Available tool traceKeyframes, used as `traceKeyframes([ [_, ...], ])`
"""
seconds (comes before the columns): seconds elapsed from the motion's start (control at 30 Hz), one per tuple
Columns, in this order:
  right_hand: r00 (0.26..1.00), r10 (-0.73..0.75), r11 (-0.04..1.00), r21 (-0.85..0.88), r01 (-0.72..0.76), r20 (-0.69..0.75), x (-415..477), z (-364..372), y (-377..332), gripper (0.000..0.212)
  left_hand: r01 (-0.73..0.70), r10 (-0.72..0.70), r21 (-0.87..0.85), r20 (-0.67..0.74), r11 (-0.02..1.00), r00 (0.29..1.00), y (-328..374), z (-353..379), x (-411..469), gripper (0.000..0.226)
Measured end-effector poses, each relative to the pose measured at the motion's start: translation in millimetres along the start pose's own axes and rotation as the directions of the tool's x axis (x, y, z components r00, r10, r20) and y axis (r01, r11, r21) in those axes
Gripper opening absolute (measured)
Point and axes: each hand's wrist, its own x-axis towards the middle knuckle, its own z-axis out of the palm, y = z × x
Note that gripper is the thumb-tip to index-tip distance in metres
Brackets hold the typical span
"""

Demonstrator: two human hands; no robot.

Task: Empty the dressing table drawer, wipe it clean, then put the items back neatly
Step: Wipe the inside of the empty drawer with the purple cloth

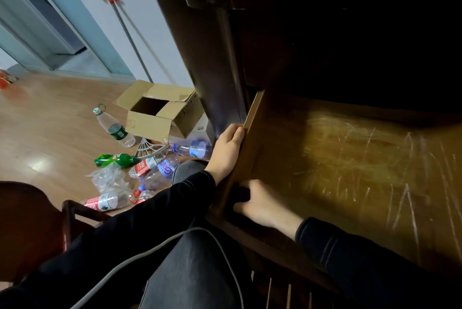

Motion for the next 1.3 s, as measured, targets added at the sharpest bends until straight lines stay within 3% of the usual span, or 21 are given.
traceKeyframes([
  [0.1, 0.999, -0.038, 0.999, -0.014, 0.038, -0.013, 1, 2, 0, 0.029, -0.003, 0.003, -0.002, -0.003, 1.0, 1.0, 0, 0, 0, 0.03],
  [0.23, 0.998, -0.07, 0.992, 0.11, 0.07, -0.006, -2, 11, 5, 0.034, -0.002, 0.002, 0.012, 0.006, 1.0, 1.0, -1, 1, 0, 0.032],
  [0.37, 0.997, -0.057, 0.998, 0.042, 0.054, 0.057, -2, 6, 2, 0.032, 0.009, -0.009, 0.017, 0.016, 1.0, 1.0, 2, 1, 0, 0.032],
  [0.5, 0.986, -0.163, 0.982, 0.088, 0.165, -0.03, -3, 2, 1, 0.038, -0.008, 0.008, 0.004, 0.004, 1.0, 1.0, -1, 0, 0, 0.032],
  [0.7, 0.995, -0.092, 0.995, -0.018, 0.093, 0.046, -2, 9, 5, 0.032, 0.008, -0.008, 0.033, 0.012, 0.999, 1.0, 3, 0, -2, 0.03],
  [0.83, 0.99, -0.14, 0.984, 0.113, 0.136, 0.023, 4, 10, 10, 0.044, -0.001, 0.001, 0.025, 0.005, 1.0, 1.0, -1, -1, 0, 0.028],
  [0.9, 0.994, -0.104, 0.989, 0.112, 0.101, 0.022, 6, 14, 14, 0.038, 0.006, -0.007, 0.026, 0.01, 1.0, 1.0, 0, 0, 0, 0.029],
  [0.93, 0.996, -0.08, 0.995, 0.06, 0.078, 0.032, 7, 16, 17, 0.036, 0.006, -0.006, 0.026, 0.011, 1.0, 1.0, 1, 0, 0, 0.03],
  [1.0, 0.999, -0.037, 0.986, -0.164, 0.039, 0.013, 9, 20, 22, 0.054, 0.001, -0.002, 0.029, 0.012, 1.0, 1.0, 0, 0, 0, 0.031],
  [1.07, 0.996, -0.079, 0.912, -0.405, 0.058, -0.033, 15, 20, 24, 0.056, -0.002, 0.002, 0.022, 0.011, 1.0, 1.0, -1, 0, 1, 0.031],
  [1.13, 0.987, -0.161, 0.79, -0.602, 0.115, -0.022, 22, 18, 23, 0.046, -0.002, 0.002, 0.014, 0.006, 1.0, 1.0, -1, -1, 1, 0.031],
  [1.23, 0.963, -0.268, 0.614, -0.769, 0.179, 0.01, 35, 5, 20, 0.032, -0.003, 0.003, 0.01, 0.0, 1.0, 1.0, -1, -1, 2, 0.032],
  [1.3, 0.96, -0.278, 0.577, -0.799, 0.17, 0.003, 45, -5, 21, 0.04, -0.002, 0.002, 0.004, -0.006, 1.0, 1.0, -2, -1, 3, 0.031],
])
